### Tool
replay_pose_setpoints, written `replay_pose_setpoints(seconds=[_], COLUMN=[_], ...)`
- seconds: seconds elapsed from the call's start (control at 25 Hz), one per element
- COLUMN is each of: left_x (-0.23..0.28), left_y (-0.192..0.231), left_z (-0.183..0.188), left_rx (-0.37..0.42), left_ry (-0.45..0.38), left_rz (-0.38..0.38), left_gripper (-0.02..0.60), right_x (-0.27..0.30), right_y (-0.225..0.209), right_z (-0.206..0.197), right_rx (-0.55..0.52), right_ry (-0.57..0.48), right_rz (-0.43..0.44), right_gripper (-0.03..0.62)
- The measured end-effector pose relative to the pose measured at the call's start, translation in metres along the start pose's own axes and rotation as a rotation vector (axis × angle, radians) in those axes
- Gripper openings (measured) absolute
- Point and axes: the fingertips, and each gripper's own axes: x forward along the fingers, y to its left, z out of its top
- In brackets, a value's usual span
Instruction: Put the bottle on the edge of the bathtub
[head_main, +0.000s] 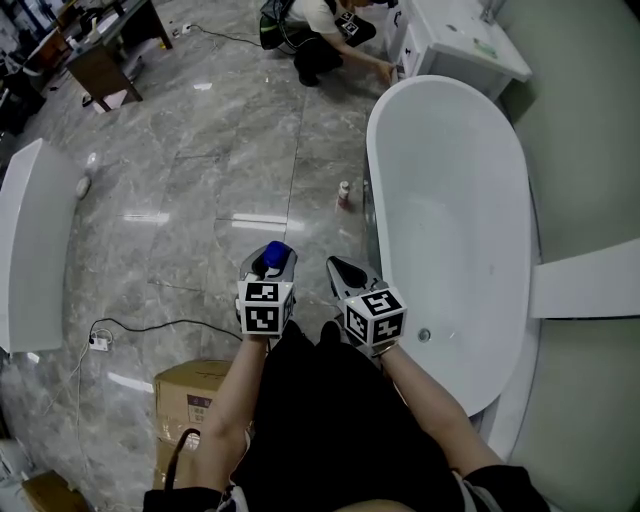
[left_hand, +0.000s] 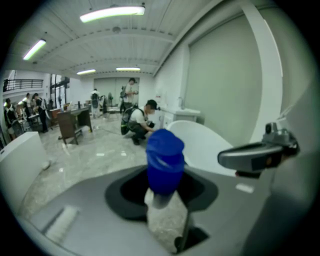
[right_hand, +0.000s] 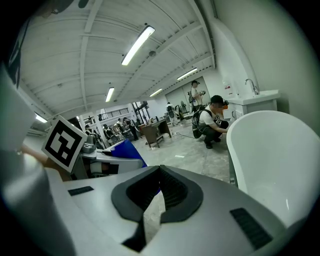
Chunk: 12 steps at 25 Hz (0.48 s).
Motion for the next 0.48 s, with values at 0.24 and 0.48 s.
replay_pose_setpoints(seconds=[0.24, 0.48], left_x=[0.012, 0.033], left_y=[-0.009, -0.007], left_z=[0.005, 0.017], left_rx=[0.005, 0.012], left_ry=[0.004, 0.007], left_rz=[0.008, -0.010], left_gripper=[0.158, 0.158], right_x=[-0.006, 0.007], right_y=[-0.011, -0.021], right_z=[0.001, 0.003], right_rx=[-0.002, 0.018], right_ry=[-0.008, 0.007], right_rz=[0.005, 0.002], right_gripper=[0.002, 0.002])
